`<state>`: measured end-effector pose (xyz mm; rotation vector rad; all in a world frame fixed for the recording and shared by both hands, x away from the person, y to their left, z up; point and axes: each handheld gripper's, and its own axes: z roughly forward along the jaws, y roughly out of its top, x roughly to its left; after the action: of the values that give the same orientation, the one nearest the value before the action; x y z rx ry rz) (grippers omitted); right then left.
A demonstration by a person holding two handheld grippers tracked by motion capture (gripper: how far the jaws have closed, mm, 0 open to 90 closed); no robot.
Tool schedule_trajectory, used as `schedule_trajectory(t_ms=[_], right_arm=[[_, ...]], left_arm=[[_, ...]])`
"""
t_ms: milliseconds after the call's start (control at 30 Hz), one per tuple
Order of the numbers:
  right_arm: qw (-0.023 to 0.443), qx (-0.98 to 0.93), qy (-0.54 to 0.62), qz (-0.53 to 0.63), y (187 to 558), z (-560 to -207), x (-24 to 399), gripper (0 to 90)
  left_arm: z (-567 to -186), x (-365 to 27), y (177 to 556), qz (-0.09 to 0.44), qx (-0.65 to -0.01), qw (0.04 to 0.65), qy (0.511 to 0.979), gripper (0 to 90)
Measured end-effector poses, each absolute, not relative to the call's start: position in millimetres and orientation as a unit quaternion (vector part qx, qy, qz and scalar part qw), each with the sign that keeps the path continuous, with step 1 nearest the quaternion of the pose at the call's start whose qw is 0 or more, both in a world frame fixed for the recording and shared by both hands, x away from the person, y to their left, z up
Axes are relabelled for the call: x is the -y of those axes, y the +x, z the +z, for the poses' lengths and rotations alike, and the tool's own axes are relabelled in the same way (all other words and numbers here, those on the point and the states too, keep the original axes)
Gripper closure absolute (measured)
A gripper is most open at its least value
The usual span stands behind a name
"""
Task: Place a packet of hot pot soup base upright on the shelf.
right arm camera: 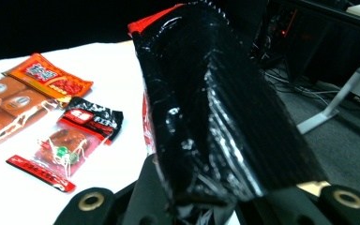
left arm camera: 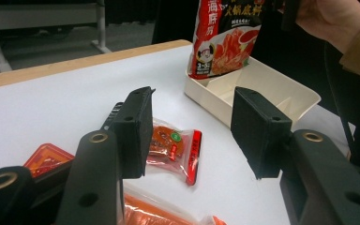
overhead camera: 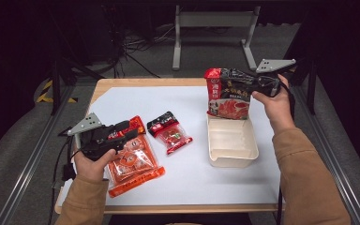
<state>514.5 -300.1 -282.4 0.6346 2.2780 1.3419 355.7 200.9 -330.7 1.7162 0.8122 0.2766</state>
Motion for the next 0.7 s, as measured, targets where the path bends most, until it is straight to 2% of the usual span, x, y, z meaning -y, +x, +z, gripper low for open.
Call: schedule_trajectory(t_ms=[500, 700], right_arm=[[0.209, -0.815, 0.244, 0.483, 512, -296, 298, 78.2], [0.201, -0.823, 0.283, 0.449, 511, -319, 301, 76.6]], left_arm=[[-331, -201, 357, 0.116, -0.347, 0.574, 0.733, 48.0], [-331, -201, 357, 0.115, -0.348, 0.572, 0.734, 47.9]])
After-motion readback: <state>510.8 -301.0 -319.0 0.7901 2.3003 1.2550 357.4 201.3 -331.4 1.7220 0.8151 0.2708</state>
